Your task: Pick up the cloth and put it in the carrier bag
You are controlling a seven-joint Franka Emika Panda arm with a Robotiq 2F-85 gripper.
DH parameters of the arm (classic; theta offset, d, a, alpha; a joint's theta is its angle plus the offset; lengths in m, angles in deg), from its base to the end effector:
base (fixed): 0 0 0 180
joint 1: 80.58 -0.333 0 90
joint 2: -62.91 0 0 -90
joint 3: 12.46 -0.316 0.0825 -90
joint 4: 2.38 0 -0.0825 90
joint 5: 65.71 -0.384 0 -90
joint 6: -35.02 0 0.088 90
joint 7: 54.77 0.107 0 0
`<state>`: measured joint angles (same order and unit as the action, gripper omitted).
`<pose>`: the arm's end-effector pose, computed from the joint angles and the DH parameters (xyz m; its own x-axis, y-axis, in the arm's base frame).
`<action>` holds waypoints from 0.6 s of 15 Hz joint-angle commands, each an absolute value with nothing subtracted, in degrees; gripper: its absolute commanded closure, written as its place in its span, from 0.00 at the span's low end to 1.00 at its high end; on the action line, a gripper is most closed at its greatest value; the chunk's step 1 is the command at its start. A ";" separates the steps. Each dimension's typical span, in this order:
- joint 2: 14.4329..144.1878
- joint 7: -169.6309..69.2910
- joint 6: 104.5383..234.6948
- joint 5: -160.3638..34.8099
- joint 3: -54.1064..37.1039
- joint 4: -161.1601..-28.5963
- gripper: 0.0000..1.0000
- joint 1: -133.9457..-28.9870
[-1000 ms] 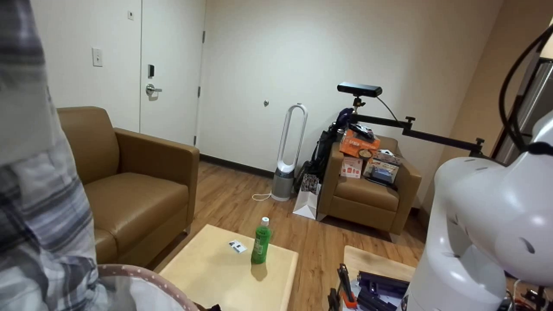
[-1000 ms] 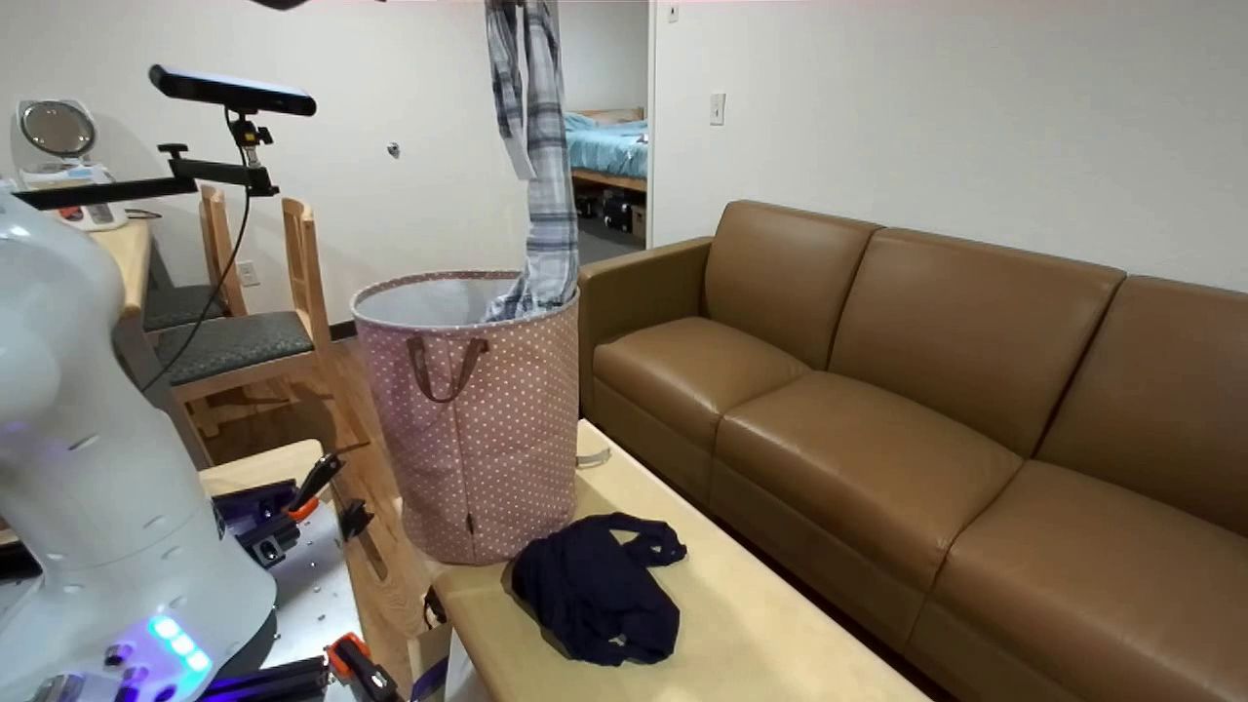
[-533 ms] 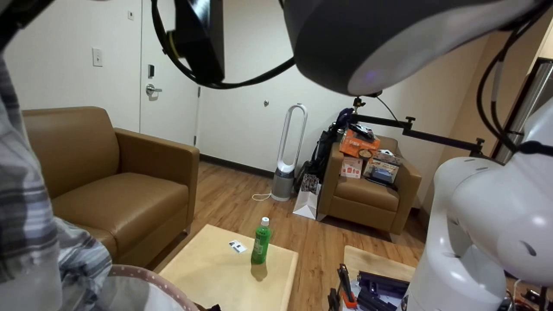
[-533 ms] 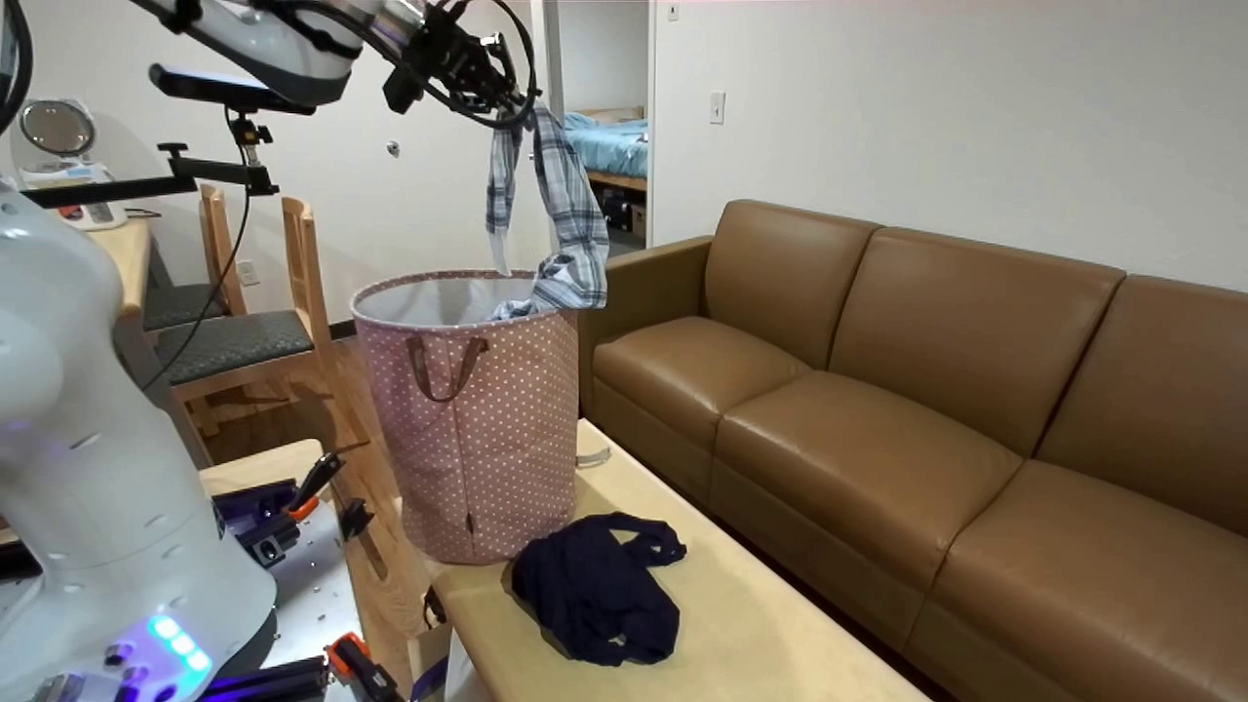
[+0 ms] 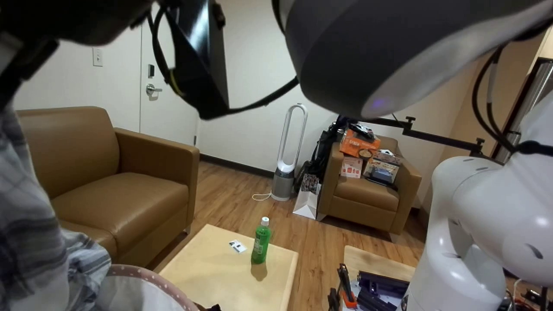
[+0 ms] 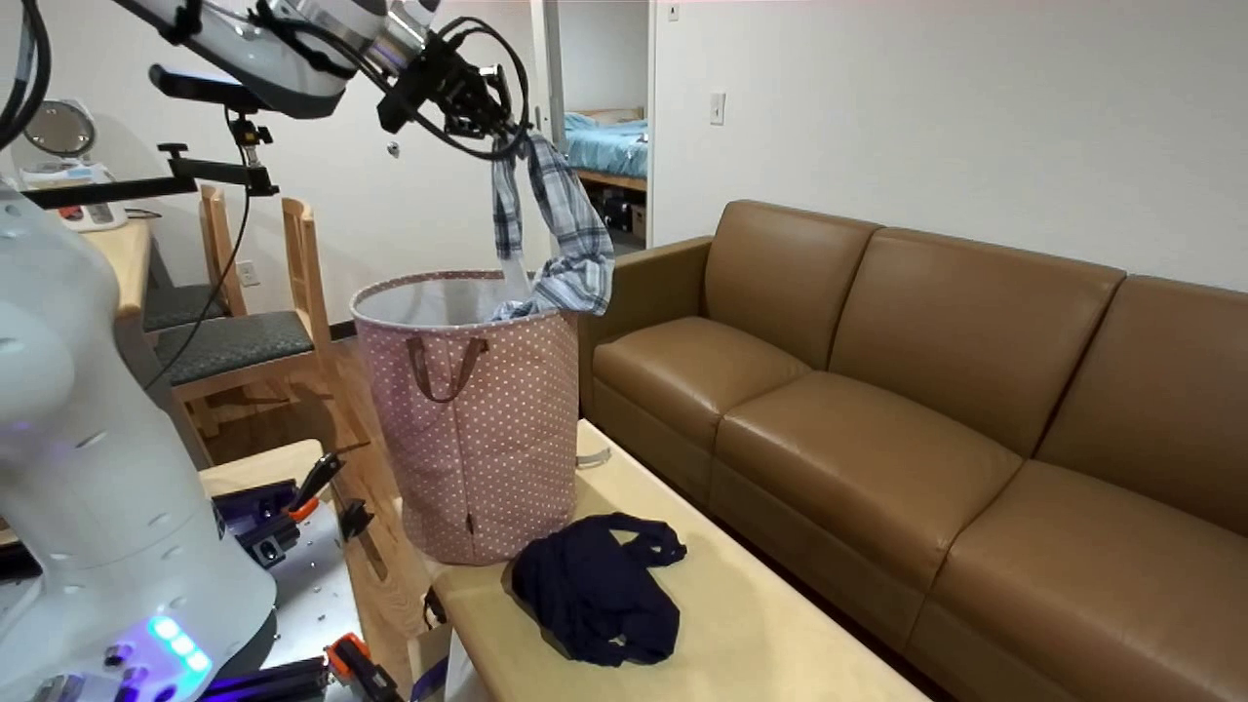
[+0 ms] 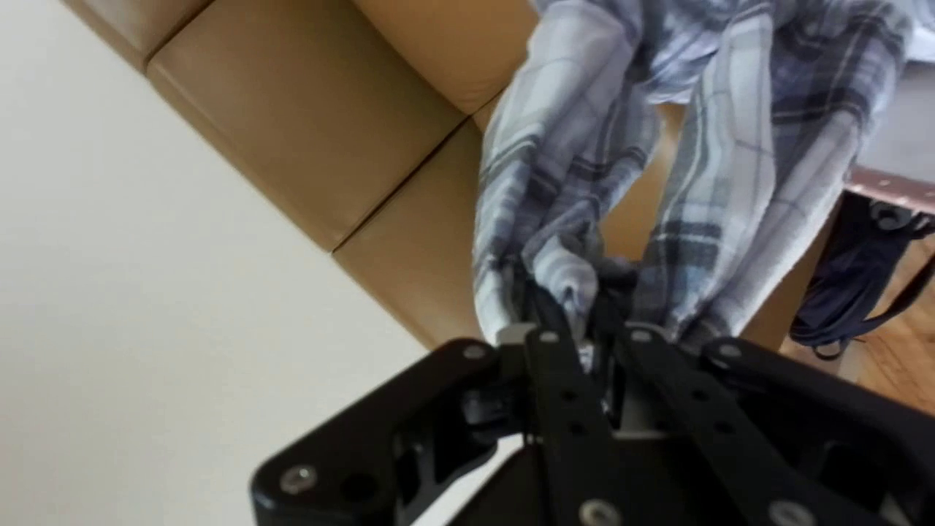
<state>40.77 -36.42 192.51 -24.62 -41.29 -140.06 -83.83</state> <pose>0.3852 0.2933 0.5071 0.4070 0.7487 0.5233 0.4839 -0.6626 0.5716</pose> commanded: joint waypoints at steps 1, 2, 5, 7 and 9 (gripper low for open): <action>47.08 -37.50 193.73 -31.64 -40.89 -142.78 0.93 -88.37; 48.67 -38.09 193.28 -34.09 -40.75 -143.49 0.93 -89.89; 50.48 -40.15 192.36 -43.34 -39.56 -146.60 0.93 -95.54; 49.56 -41.22 191.01 -48.32 -39.44 -148.28 0.93 -98.76; 51.26 -43.49 190.86 -53.69 -38.86 -148.81 0.93 -101.70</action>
